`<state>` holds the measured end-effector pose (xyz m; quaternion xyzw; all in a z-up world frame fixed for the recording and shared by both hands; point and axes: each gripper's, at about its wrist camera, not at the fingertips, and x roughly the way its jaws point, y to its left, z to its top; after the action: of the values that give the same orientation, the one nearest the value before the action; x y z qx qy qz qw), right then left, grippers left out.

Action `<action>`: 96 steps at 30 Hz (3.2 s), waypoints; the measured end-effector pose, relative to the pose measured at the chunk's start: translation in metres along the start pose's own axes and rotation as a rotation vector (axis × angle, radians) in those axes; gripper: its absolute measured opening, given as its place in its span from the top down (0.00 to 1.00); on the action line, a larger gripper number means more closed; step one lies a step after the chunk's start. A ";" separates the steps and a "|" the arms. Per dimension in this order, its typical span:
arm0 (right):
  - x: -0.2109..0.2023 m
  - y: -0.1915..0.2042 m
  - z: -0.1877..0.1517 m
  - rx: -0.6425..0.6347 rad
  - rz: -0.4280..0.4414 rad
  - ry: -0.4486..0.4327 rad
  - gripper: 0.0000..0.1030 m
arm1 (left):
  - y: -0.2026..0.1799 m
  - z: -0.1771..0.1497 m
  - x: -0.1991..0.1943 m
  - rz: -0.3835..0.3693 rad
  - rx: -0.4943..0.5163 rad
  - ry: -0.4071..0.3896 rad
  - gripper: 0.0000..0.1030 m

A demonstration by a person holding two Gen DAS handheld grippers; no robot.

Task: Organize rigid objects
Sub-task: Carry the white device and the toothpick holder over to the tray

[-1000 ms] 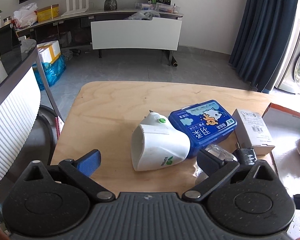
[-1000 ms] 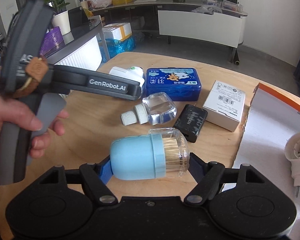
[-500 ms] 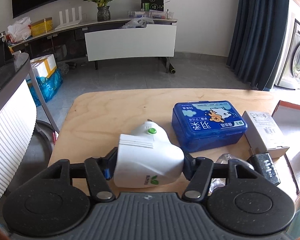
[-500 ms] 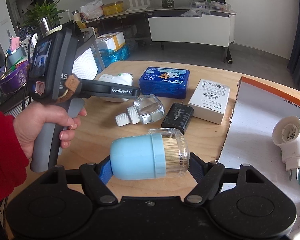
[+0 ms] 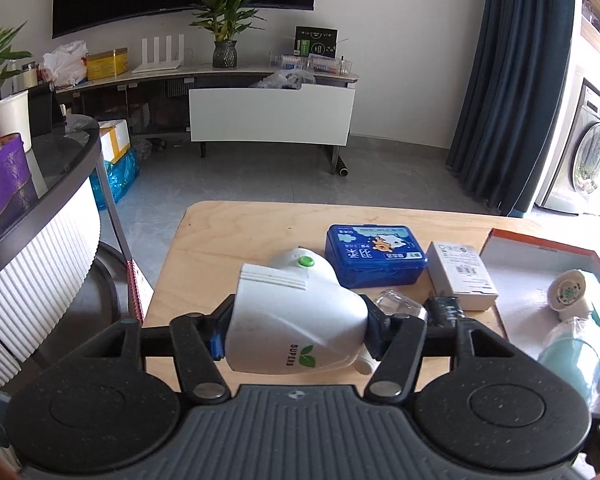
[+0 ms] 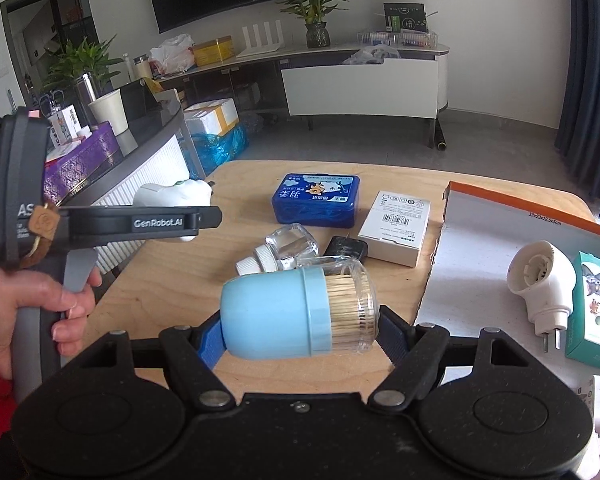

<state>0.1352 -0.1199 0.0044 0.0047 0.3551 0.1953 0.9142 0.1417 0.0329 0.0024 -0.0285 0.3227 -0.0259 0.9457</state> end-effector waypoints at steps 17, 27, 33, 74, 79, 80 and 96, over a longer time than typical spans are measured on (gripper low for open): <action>-0.067 0.000 -0.013 0.039 -0.031 -0.087 0.12 | -0.039 -0.023 -0.068 -0.045 -0.044 -0.014 0.40; -0.097 -0.014 -0.020 0.079 -0.068 -0.132 0.12 | -0.058 -0.028 -0.081 -0.091 -0.020 -0.028 0.40; -0.108 -0.024 -0.024 0.099 -0.088 -0.150 0.12 | -0.071 -0.029 -0.082 -0.117 -0.001 -0.029 0.40; -0.156 -0.114 -0.049 0.285 -0.290 -0.211 0.12 | -0.163 -0.040 -0.066 -0.307 0.163 0.034 0.40; -0.150 -0.115 -0.048 0.291 -0.290 -0.202 0.12 | -0.169 -0.043 -0.062 -0.317 0.173 0.048 0.40; -0.149 -0.116 -0.048 0.292 -0.288 -0.200 0.12 | -0.170 -0.044 -0.061 -0.319 0.175 0.050 0.40; -0.136 -0.123 -0.048 0.301 -0.280 -0.173 0.12 | -0.181 -0.050 -0.054 -0.326 0.195 0.080 0.40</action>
<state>0.0559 -0.2885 0.0384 0.1084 0.2975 0.0100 0.9485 0.0630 -0.1455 0.0083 0.0123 0.3469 -0.2108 0.9138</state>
